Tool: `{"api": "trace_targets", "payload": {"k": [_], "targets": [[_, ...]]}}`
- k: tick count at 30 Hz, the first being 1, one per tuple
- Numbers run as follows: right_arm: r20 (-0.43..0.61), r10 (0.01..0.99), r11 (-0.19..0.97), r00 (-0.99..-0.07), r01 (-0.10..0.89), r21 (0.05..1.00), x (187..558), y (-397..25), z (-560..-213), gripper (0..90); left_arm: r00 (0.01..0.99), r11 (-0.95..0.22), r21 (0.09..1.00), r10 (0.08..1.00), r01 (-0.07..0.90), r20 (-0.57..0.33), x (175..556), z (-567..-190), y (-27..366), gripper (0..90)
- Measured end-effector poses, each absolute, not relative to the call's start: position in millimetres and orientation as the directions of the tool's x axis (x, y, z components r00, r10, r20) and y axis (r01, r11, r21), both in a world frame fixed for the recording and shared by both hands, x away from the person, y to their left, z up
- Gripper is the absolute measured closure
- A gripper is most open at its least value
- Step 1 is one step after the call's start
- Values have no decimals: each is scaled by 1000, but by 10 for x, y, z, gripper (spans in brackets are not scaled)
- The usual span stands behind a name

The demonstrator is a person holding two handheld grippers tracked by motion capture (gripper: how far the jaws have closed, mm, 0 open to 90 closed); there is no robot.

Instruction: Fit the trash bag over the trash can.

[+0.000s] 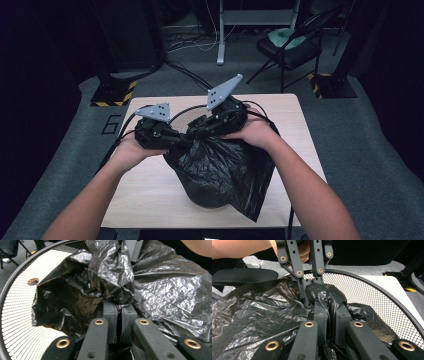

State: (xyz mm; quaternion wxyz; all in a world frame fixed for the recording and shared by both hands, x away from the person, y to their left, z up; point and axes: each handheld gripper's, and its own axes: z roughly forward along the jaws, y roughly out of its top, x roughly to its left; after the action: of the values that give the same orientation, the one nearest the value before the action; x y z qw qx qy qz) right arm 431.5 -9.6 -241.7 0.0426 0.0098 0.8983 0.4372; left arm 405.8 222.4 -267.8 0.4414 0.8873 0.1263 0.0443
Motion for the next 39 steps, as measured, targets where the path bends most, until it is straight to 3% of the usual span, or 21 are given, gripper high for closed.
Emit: {"api": "trace_targets", "payload": {"k": [9,20,34,39], "targets": [[-31,115,596,-993,44,802,4311,-278,-2370,541,947,-587,779,319,219,-26,4140,-2725,2311,885],[-27,229,604,-973,120,788,4231,-807,-2365,432,928,-565,782,370,264,-46,4249,-2753,2426,885],[-28,287,635,-957,169,754,4237,-1039,-2619,460,914,-557,777,402,294,-57,4358,-2808,2454,883],[-42,260,656,-965,144,741,4219,-1020,-2662,656,910,-549,778,410,304,-67,4392,-2842,2484,882]]}}
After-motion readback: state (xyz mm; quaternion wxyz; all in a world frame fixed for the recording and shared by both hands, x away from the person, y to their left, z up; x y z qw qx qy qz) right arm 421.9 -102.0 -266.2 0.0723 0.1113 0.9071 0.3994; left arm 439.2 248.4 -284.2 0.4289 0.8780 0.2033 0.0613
